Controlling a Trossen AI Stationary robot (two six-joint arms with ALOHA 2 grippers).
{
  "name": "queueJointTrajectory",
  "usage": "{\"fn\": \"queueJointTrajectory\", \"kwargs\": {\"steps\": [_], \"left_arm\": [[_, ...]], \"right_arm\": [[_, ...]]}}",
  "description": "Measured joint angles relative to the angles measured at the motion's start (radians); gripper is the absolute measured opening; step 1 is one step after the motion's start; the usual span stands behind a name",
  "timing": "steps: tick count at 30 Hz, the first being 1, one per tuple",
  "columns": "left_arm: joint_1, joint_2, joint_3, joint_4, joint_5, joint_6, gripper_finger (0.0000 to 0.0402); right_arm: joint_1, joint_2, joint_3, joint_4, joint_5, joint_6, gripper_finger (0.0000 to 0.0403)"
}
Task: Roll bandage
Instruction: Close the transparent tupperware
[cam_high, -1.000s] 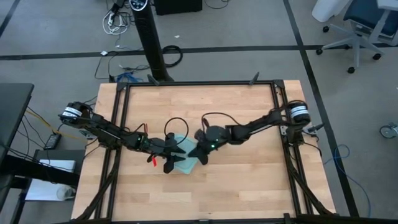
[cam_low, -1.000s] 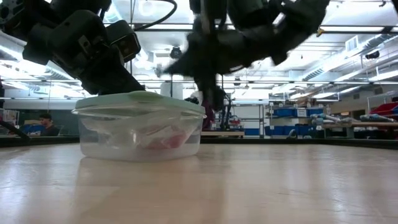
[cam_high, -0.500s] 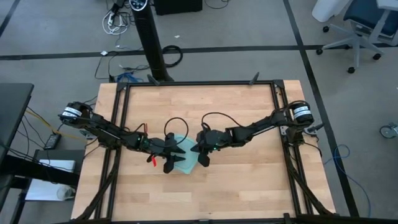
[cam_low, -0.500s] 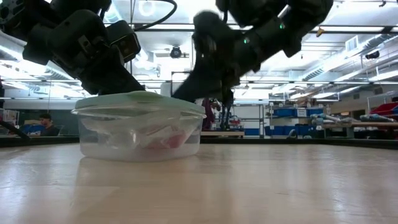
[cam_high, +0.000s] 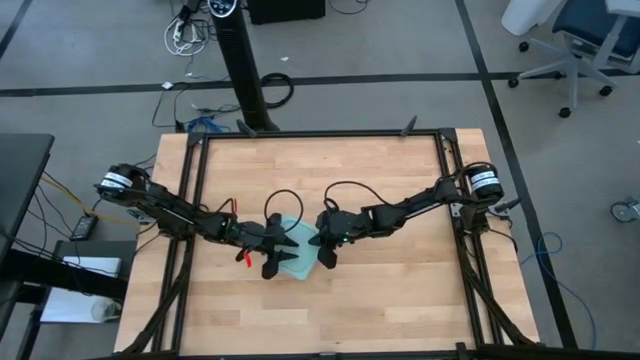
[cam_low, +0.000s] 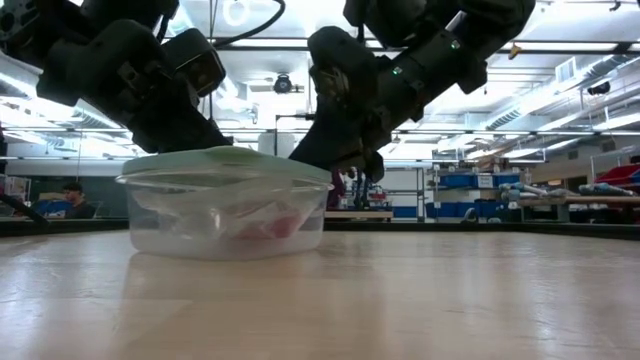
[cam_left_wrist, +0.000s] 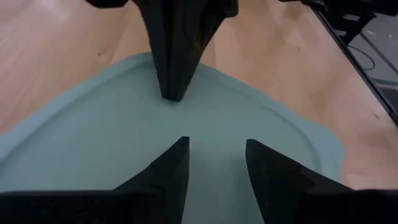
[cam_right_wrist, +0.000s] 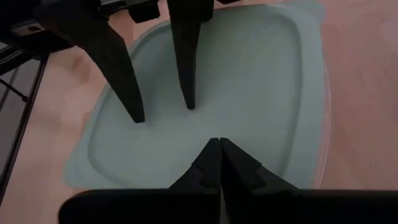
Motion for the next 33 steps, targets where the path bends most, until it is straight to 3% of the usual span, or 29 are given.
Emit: {"fn": "queueJointTrajectory", "kwargs": {"steps": [11,14,17,19,23,26,29,33], "left_arm": [[-0.003,-0.011,-0.001,0.101,0.013,0.048,0.0162],[-0.024,-0.048,0.001,0.105,-0.055,0.108,0.0162],[-0.071,-0.100,0.001,0.104,-0.211,0.236,0.0162],[-0.113,-0.131,0.001,0.111,-0.377,0.333,0.0162],[-0.208,-0.162,0.010,0.110,-0.795,0.592,0.0162],[-0.268,-0.154,0.046,0.100,-1.097,0.886,0.0162],[-0.294,-0.117,0.087,0.101,-1.236,1.161,0.0162],[-0.308,-0.043,0.109,0.102,-1.292,1.369,0.0162]], "right_arm": [[0.007,0.000,-0.001,-0.012,0.021,0.014,0.0000],[0.007,0.000,-0.001,-0.012,0.022,0.013,0.0000],[0.007,0.001,-0.002,-0.011,0.032,0.014,0.0000],[0.008,0.001,-0.002,-0.010,0.042,0.011,0.0000],[0.015,0.002,-0.003,0.001,0.068,-0.004,0.0000],[0.019,0.003,-0.004,0.006,0.083,-0.011,0.0000],[0.017,0.003,-0.004,0.013,0.084,-0.022,0.0000],[0.016,0.004,-0.005,0.019,0.091,-0.022,0.0000]]}}
